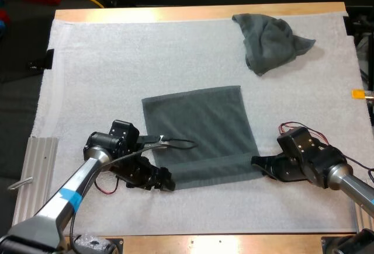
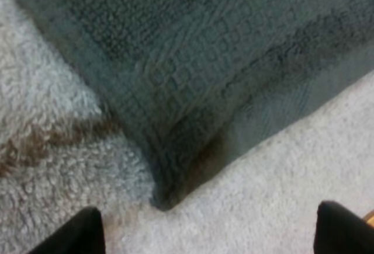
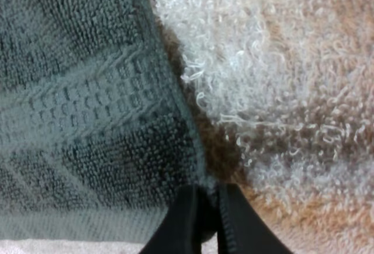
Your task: Pick towel from pile, fold and stack
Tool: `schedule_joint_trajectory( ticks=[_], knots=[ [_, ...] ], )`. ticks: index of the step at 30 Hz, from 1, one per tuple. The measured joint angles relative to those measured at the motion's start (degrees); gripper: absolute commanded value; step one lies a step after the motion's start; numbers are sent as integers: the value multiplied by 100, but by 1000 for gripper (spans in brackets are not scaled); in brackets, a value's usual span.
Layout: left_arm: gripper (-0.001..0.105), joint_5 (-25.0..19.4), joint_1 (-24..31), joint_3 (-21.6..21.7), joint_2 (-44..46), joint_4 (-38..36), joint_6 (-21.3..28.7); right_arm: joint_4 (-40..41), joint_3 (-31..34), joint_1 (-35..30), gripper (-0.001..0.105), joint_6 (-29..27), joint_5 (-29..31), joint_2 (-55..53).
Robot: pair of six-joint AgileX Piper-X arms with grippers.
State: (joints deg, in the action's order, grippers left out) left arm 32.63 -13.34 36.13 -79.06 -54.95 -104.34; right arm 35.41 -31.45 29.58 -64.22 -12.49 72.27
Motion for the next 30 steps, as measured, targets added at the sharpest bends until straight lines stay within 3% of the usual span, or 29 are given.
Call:
schedule_joint_trajectory(
  ticks=[12,20,27,30],
  knots=[
    [70,831,0,0,-426,432,8,0,0,0,1,0,0,0],
    [69,897,0,0,-426,463,8,0,0,0,1,0,0,0],
    [46,851,0,0,-426,463,8,0,0,0,1,0,10,0],
    [43,852,0,0,-426,463,8,0,0,0,1,0,9,0]
  ],
)
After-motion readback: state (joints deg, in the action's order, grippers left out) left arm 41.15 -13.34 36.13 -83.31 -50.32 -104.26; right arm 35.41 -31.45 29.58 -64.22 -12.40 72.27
